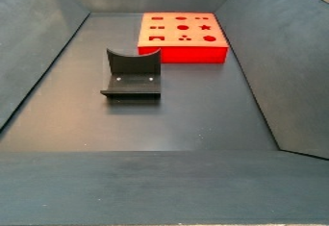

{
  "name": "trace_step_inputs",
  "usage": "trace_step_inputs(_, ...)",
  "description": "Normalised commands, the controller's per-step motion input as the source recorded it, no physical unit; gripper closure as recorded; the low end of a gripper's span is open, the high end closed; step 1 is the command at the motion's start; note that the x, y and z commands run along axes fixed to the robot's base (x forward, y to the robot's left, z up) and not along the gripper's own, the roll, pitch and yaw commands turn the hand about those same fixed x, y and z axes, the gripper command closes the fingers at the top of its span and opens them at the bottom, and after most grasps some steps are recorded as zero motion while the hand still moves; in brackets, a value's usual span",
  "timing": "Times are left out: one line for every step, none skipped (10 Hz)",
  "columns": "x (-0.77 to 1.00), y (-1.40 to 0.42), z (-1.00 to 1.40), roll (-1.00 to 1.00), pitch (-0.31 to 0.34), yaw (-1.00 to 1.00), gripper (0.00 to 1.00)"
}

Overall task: Pick up the square-circle object. Move up. Move to above the board. Insert the square-circle object.
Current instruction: Move to above the board.

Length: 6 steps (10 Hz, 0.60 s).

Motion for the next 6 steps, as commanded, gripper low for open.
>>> trace_step_inputs(0.29,-1.00,0.04,0.51,0.566,-0.44,1.00)
trace_step_inputs(0.31,-1.00,0.05,0.42,0.500,-0.28,1.00)
trace_step_inputs(0.32,-1.00,0.05,0.17,0.359,-0.14,1.00)
trace_step_inputs(0.32,-1.00,0.05,0.09,0.256,-0.06,1.00)
trace_step_inputs(0.32,-1.00,0.05,0.05,0.181,-0.03,1.00)
trace_step_inputs(0.33,-1.00,0.06,0.01,0.140,-0.02,1.00)
